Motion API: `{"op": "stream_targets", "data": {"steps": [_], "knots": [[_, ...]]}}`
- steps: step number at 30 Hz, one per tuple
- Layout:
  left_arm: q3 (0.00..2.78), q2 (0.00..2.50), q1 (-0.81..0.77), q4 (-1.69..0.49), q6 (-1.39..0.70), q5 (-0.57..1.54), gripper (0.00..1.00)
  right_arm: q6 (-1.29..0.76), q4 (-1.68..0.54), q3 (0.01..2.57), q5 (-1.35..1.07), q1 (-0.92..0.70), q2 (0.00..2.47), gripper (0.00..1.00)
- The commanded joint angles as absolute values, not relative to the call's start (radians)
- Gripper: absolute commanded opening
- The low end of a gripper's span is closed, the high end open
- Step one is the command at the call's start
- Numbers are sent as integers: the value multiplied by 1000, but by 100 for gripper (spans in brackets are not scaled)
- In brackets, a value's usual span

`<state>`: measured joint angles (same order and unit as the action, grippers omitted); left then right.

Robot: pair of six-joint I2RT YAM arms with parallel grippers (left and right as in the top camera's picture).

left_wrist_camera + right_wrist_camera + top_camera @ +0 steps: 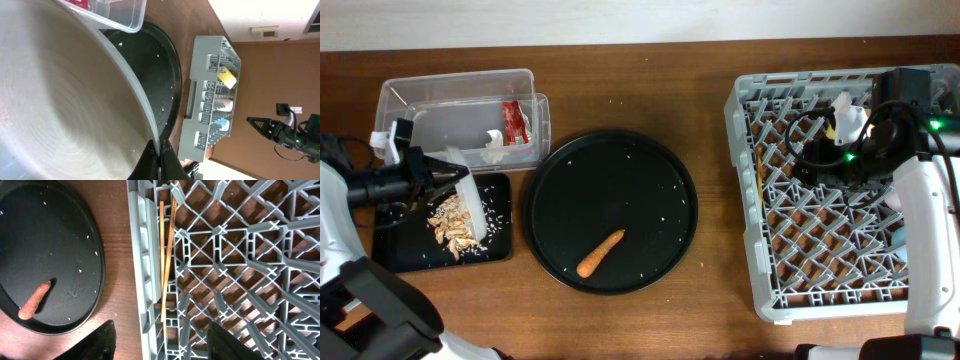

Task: Sort waste into correct bins and load items into the dishwasher rack
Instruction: 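Tip the plate with the left gripper to dump rice and shells onto the black tray, then bring the empty plate back over the round tray toward the right gripper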

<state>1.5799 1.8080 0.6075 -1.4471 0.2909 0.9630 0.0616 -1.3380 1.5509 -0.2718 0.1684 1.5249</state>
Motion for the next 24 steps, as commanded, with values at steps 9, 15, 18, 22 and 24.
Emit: {"op": "stream_targets", "data": {"steps": [9,15,18,22,24], "knots": [[1590,1789,619,-1422,242,912,0,72,-1339,1541,-277,164,1528,57],[1590,1789,618,-1453,304,987,0,72,-1341,1541,-277,164,1528,57],[1590,1789,618,-1464,304,981,0,72,-1341,1541,-277,164,1528,57],[1591,1771,545,-1509,366,1007,0,72,-1341,1541,-277,164,1528,57],[1591,1736,410,-1490,368,985,0,72,-1340,1541,-277,164,1528,58]]}}
